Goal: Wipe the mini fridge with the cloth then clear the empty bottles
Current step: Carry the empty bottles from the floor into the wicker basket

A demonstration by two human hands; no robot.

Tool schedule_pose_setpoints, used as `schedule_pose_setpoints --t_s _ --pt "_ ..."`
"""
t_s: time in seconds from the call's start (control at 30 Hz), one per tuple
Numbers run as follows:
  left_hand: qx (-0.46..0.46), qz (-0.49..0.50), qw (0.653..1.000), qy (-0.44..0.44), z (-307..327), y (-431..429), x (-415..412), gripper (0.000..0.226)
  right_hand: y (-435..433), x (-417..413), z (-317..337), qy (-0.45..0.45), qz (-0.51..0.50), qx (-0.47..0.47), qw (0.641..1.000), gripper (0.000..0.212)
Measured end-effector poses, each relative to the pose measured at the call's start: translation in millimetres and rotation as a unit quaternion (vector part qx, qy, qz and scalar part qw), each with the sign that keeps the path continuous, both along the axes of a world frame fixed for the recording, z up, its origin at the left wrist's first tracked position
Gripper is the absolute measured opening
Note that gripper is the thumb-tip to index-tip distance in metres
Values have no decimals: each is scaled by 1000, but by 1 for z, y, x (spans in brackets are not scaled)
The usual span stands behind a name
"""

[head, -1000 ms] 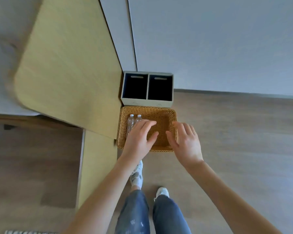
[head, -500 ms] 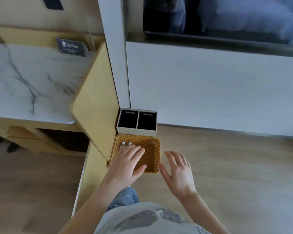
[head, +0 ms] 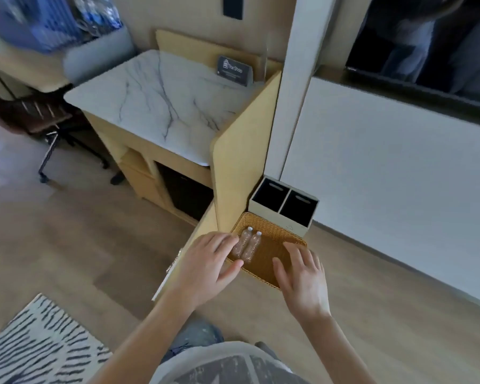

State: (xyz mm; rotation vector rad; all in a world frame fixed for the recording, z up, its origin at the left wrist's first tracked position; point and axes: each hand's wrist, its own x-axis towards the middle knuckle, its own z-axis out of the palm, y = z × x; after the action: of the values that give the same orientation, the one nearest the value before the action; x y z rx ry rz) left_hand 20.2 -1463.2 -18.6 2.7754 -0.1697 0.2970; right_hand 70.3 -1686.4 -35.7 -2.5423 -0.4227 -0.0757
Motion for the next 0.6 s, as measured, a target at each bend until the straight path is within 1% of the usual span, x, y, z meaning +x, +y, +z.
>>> schedule_pose_setpoints --t_s 0.1,0.23,0.37,0.47,0.6 --pt "14 69 997 -16 9 28 -30 46 35 -1 7 -18 71 17 997 52" --pt "5 169 986 4 9 63 -77 46 88 -11 9 -12 159 8 987 40" --pt "-11 279 960 11 4 101 -147 47 151 -37 7 -9 251 0 968 39" --pt "-25 360 932 17 -1 137 -208 50 208 -69 5 -9 305 4 952 37" --pt "-36 428 903 22 -8 195 -289 52 291 -127 0 6 365 14 931 39"
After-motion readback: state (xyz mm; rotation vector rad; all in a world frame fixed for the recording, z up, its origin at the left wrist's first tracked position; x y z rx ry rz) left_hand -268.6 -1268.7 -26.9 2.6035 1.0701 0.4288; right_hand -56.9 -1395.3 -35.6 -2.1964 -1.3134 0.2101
